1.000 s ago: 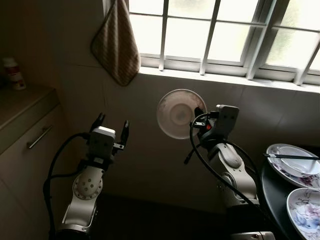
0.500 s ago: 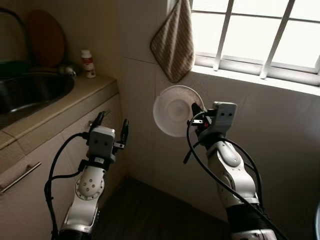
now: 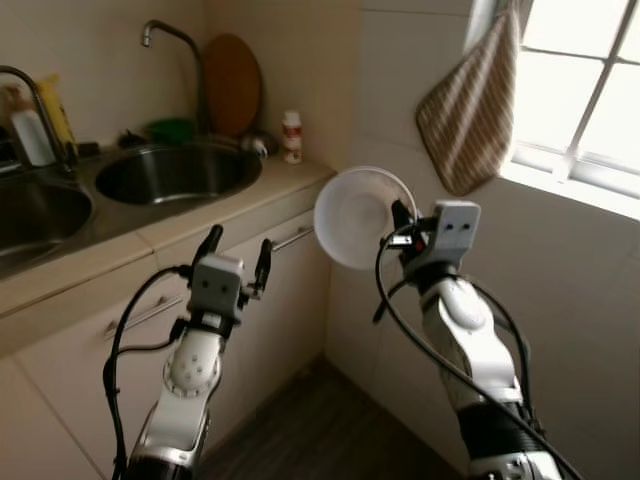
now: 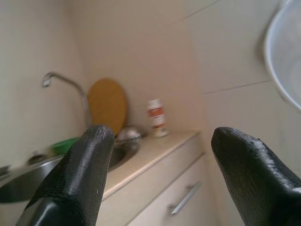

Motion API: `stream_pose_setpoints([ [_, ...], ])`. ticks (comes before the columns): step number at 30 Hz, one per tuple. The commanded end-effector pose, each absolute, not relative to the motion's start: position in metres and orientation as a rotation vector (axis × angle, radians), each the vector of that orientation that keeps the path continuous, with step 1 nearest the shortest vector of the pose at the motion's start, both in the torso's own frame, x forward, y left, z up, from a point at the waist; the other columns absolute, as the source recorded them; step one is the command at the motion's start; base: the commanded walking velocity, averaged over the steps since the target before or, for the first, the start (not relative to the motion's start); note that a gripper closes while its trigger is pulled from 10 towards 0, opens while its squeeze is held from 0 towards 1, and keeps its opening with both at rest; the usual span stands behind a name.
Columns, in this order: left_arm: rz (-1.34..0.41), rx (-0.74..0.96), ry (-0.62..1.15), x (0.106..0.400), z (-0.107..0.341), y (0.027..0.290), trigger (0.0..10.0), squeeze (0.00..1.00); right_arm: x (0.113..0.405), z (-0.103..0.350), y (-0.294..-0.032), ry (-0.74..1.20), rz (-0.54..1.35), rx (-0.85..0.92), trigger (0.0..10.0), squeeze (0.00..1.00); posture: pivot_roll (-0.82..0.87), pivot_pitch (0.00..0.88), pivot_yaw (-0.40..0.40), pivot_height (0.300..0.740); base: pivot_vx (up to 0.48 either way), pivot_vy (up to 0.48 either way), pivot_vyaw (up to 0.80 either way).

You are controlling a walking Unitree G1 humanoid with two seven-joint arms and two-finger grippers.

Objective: Kitchen organization

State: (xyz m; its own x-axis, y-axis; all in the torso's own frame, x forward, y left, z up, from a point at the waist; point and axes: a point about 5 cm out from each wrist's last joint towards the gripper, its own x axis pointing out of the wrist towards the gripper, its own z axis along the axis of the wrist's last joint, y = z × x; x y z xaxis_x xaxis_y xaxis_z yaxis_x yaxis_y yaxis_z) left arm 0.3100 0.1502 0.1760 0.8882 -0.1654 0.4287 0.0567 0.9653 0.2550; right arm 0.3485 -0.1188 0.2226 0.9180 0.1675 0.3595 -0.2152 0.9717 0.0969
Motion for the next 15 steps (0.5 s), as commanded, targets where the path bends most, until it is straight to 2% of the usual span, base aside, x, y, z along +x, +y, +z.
stream_pose_setpoints([
  [1,-0.103,0.256,-0.477,0.3106,0.1802,0.1546,10.0,0.0,0.3507,0.2292,-0.1106,-0.378,0.218,0.133,0.0,0.0,-0.01,0.0,-0.058,0.74,0.435,0.0,0.8],
  [15,-0.115,0.26,-0.492,0.3106,0.1824,0.1515,10.0,0.0,0.3548,0.235,-0.1089,-0.406,0.218,0.113,0.0,0.0,-0.01,0.0,-0.058,0.74,0.433,0.0,0.8],
])
